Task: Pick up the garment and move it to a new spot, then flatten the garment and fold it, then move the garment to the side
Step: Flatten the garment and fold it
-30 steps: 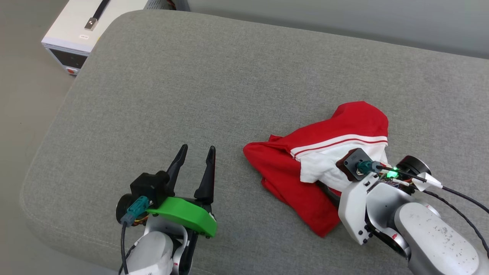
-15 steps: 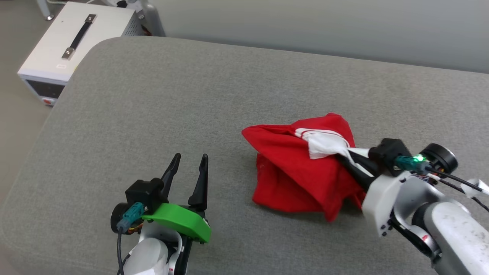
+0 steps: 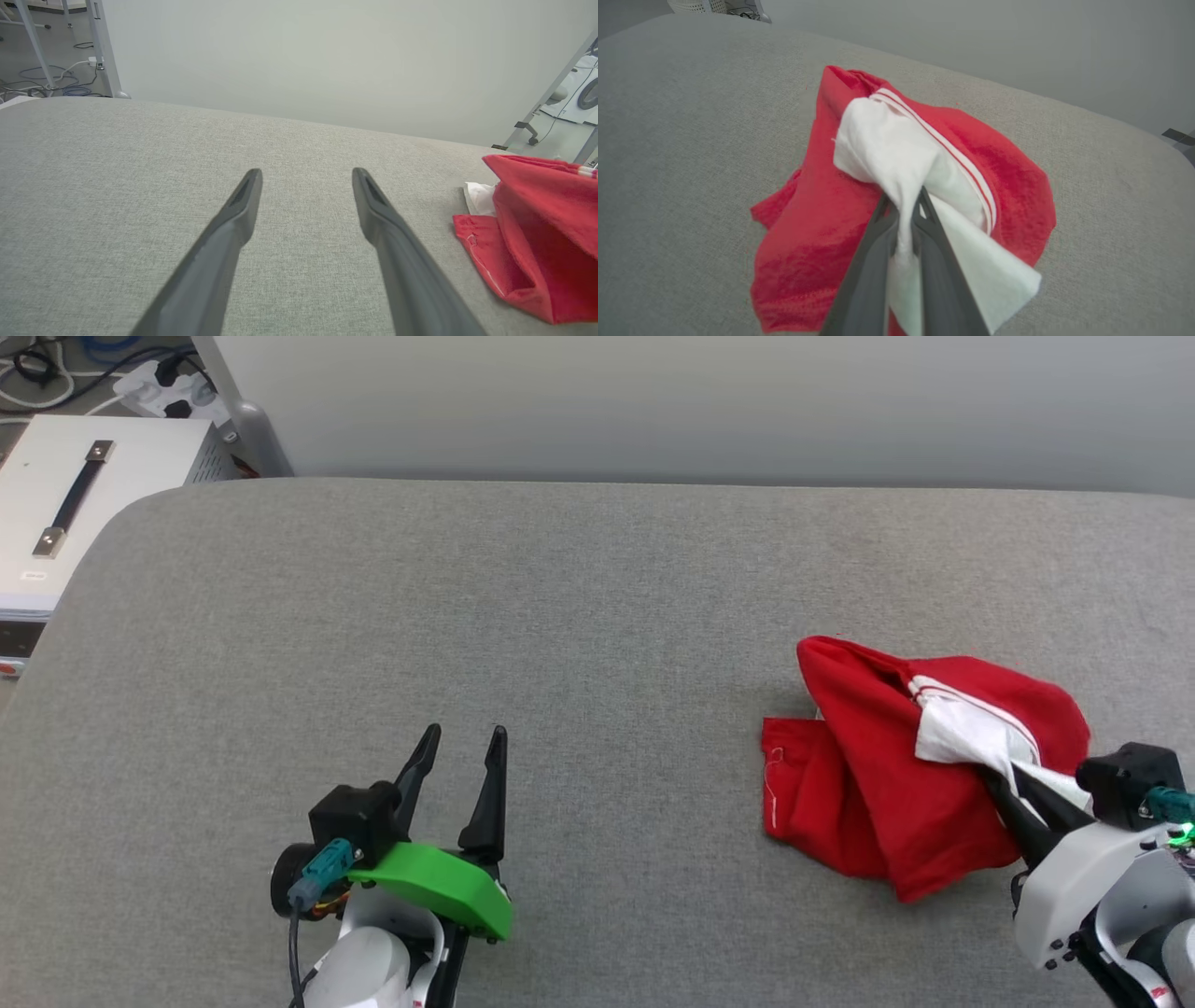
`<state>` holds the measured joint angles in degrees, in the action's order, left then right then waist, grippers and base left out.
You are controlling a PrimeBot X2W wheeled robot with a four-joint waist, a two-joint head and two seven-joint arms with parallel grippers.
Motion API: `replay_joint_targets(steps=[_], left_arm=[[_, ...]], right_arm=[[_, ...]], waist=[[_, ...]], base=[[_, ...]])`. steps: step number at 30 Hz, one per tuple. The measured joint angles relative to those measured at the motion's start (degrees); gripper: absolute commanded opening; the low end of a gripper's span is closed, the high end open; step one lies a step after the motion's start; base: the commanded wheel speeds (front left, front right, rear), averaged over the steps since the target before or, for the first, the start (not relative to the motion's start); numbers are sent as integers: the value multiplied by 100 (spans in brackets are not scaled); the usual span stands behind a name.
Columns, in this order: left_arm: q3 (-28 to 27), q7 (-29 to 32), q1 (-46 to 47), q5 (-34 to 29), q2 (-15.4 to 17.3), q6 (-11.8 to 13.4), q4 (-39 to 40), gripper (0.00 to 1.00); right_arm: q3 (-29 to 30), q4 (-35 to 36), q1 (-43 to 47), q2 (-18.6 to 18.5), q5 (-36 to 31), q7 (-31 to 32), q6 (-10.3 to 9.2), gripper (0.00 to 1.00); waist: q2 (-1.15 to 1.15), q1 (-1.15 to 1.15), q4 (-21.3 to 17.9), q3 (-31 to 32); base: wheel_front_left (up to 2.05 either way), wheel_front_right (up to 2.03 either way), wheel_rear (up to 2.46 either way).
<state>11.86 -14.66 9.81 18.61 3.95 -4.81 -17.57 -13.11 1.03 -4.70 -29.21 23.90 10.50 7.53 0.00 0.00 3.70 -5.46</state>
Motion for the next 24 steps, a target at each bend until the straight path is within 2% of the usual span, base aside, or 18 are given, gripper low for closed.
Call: replay_joint_targets(steps=[4,11,12,13,14,19,24], left_arm=[[43,0,3,0,-2,-4,-98,100],[60,0,3,0,-5,-33,-191,100],[62,0,3,0,-5,-33,-196,100],[64,0,3,0,-5,-35,-198,100],[65,0,3,0,-7,-45,-199,100],[85,0,3,-1,-9,-47,-193,100],[99,0,3,-1,-9,-52,-119,100]], right_arm=[[-24,-212,85,216,1,-189,0,0],[-179,-417,119,386,12,-261,0,0],[-193,-420,123,391,18,-260,0,15],[-207,-416,131,394,24,-259,0,38],[-225,-393,141,394,29,-261,0,100],[-54,-5,145,445,82,-450,0,100],[374,588,224,614,137,-780,0,100]], waist=[[0,0,-77,-29],[0,0,-116,11],[0,0,-123,21],[0,0,-132,31],[0,0,-149,47],[0,0,-236,106],[0,0,-352,157]], base=[[0,0,0],[0,0,0],[0,0,0],[0,0,0],[0,0,0],[0,0,0],[0,0,0]])
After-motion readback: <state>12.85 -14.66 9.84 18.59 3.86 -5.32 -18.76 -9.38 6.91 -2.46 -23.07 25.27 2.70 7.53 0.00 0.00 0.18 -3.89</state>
